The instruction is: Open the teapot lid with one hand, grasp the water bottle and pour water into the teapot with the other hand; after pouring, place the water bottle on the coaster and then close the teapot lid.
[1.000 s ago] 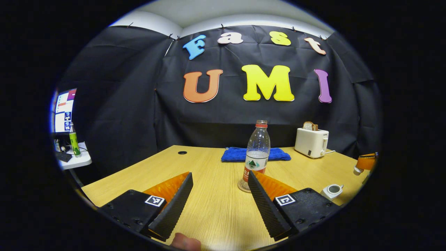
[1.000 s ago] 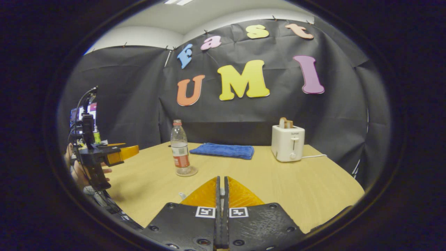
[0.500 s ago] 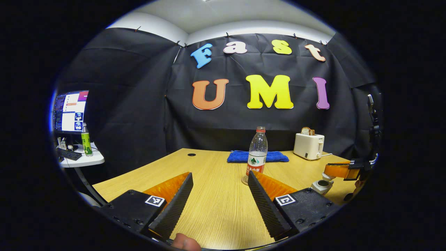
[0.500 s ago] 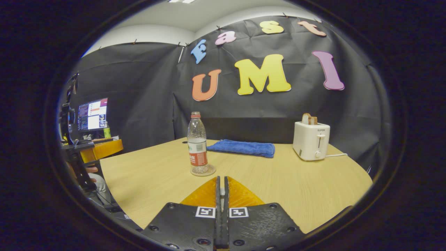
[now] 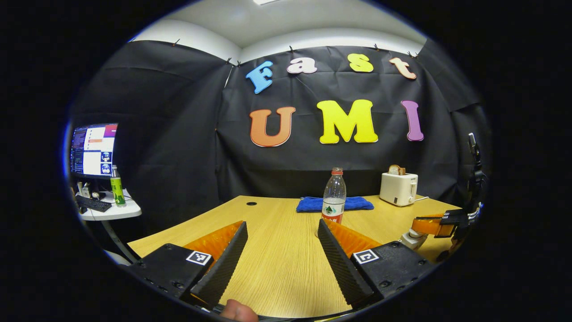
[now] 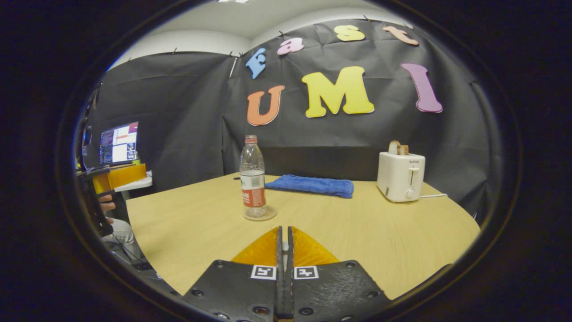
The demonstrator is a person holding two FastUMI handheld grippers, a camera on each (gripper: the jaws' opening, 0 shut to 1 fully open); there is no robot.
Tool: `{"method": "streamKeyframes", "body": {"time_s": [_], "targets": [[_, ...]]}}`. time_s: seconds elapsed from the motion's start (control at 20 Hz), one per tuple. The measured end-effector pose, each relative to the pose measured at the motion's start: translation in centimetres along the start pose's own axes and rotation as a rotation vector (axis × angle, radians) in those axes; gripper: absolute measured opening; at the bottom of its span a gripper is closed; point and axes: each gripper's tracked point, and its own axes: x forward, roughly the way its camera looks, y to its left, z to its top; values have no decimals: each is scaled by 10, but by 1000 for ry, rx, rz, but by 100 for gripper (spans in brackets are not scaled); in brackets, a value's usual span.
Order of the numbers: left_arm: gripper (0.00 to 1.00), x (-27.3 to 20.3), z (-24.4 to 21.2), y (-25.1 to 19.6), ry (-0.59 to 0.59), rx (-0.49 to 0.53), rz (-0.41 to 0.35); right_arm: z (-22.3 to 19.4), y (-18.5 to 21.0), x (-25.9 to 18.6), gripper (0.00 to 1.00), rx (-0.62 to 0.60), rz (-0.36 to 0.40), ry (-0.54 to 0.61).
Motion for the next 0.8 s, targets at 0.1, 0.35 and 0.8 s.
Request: {"method": "streamKeyframes", "body": {"time_s": [0.1,0.35,0.8], "targets": [[99,-1,2,-5,-4,6,-7,-4,-1,1,0,1,-2,4],[99,-4,6,-17,-14,29,-18,-1,-1,0,4,-11,-21,-10],[99,-5,31,-83,-50,16,-105,69,-21,-54,96,-1,-157,-194]]}}
